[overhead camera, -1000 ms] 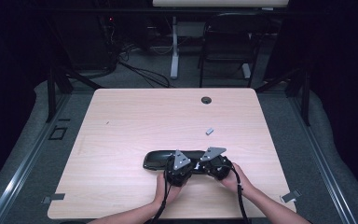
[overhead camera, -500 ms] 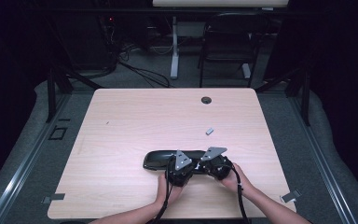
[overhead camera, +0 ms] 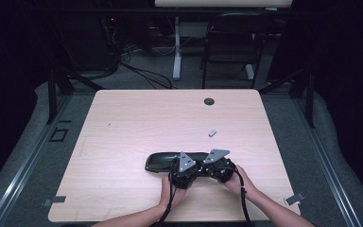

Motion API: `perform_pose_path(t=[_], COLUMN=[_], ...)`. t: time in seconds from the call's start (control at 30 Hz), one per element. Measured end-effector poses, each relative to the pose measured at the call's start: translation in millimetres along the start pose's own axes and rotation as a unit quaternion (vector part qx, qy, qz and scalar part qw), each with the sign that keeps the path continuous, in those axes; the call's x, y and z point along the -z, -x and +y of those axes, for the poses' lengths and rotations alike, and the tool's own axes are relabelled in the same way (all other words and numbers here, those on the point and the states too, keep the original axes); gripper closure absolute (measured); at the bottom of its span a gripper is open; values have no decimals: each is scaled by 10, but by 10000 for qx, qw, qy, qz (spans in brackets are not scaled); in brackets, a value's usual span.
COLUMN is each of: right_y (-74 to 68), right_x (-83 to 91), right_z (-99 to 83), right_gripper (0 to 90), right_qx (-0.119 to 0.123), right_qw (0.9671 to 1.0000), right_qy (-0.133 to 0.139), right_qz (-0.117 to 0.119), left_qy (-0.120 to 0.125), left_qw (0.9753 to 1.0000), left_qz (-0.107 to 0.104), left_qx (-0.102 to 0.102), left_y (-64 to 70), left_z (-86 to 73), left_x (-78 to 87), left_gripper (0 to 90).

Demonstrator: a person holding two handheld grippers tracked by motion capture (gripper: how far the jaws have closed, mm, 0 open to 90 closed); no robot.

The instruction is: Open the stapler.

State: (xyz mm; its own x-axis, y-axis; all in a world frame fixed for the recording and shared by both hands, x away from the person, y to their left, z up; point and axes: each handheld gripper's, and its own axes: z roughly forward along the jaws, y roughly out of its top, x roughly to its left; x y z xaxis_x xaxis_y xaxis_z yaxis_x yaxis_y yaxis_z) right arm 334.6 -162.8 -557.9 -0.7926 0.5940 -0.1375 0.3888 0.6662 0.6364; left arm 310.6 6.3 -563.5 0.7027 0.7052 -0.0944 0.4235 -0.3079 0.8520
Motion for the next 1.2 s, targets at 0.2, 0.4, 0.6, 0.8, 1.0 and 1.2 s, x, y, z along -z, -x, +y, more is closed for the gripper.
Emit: perform_pose_path(t=[0.2,0.4,0.6,0.8,1.0,1.2], right_y=[-4,-10,-6,-11,-9,-8], right_x=[4,-7,-3,-2,-3,-6], right_z=[0,-9,-9,-10,-7,-9], right_gripper=[900,900,900,900,900,900], right_qx=[28,-30,-42,-67,-13,-18], right_qw=[10000,10000,10000,10000,10000,10000], right_qy=[-20,73,53,62,43,66], right_qz=[-25,-16,-19,-34,-9,-2], left_qy=[-8,-18,167,580,450,514], left_qw=[10000,10000,9998,9982,9989,9986], left_qz=[-5,-7,67,110,94,76], left_qx=[24,43,47,-133,-88,-60], left_y=[0,-2,5,-50,-44,-63], left_z=[2,5,14,219,170,200], left_x=[2,7,33,176,133,171], left_gripper=[900,900,900,900,900,900])
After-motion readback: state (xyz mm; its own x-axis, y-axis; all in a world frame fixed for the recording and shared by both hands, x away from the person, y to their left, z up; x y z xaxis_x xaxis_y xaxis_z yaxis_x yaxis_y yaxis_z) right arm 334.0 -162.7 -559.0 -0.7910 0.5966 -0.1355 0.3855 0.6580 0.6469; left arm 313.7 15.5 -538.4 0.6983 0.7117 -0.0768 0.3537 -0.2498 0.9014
